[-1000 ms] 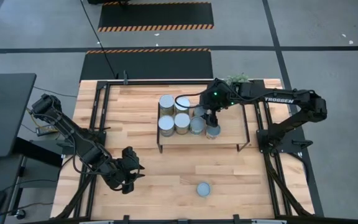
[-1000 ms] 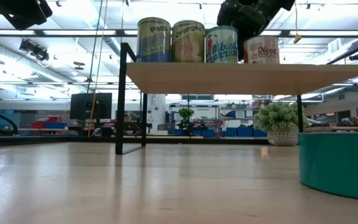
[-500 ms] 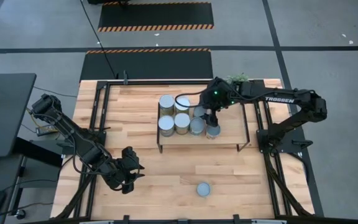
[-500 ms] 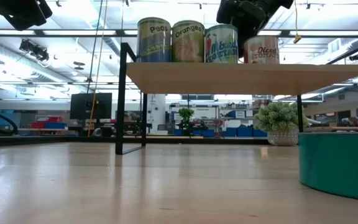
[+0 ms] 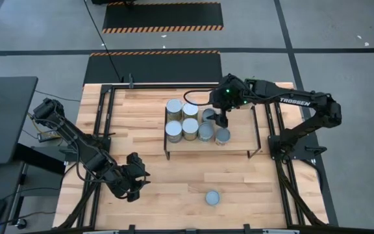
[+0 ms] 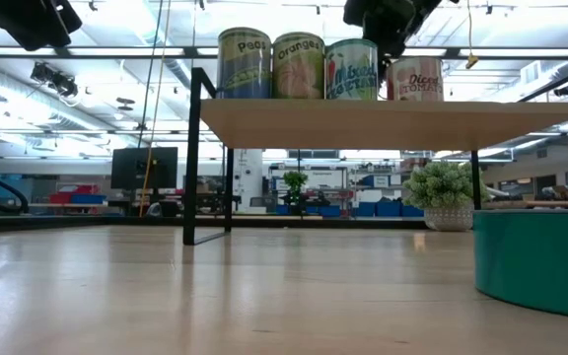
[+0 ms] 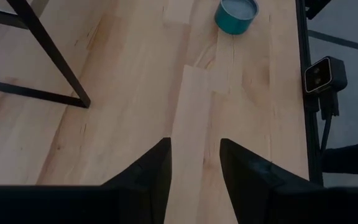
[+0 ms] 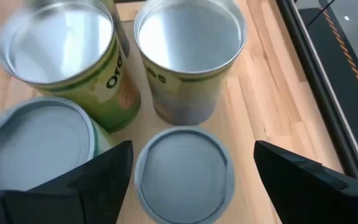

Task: Pick and place cans onto a shelf
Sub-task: Put the canned green peas on the shelf

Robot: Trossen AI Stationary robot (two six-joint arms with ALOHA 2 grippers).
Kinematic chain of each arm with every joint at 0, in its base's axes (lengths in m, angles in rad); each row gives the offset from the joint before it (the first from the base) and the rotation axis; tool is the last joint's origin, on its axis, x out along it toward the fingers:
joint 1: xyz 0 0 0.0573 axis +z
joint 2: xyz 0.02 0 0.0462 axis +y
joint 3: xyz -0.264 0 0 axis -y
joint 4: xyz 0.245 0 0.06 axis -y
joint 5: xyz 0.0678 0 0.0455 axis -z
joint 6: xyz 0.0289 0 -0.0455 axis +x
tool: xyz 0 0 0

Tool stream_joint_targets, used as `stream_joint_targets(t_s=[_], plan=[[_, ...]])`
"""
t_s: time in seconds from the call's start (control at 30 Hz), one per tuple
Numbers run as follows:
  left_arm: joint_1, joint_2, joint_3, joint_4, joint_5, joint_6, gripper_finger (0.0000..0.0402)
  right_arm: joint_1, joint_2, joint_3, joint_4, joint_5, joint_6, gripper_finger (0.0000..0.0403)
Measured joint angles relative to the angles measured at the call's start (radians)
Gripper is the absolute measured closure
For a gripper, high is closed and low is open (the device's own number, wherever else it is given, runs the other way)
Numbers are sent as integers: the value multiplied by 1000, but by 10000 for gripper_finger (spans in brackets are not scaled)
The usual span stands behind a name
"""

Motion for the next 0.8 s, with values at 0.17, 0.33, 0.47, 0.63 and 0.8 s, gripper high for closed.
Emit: stream_joint_targets(t_s=[0.17, 0.33, 0.47, 0.63, 0.8], plan=[[0, 0, 0, -5, 0, 1, 260, -6, 0, 57, -135, 68, -12, 62], [0, 0, 0, -5, 0, 12, 260, -41, -2, 81, -244, 238, -1, 69], [0, 0, 0, -6, 0, 13, 260, -65, 1, 73, -298, 264, 28, 77], [0, 0, 0, -5, 0, 12, 260, -68, 3, 18, -289, 263, 61, 84], [0, 0, 0, -5, 0, 11, 260, -61, 3, -20, -227, 249, 88, 89]])
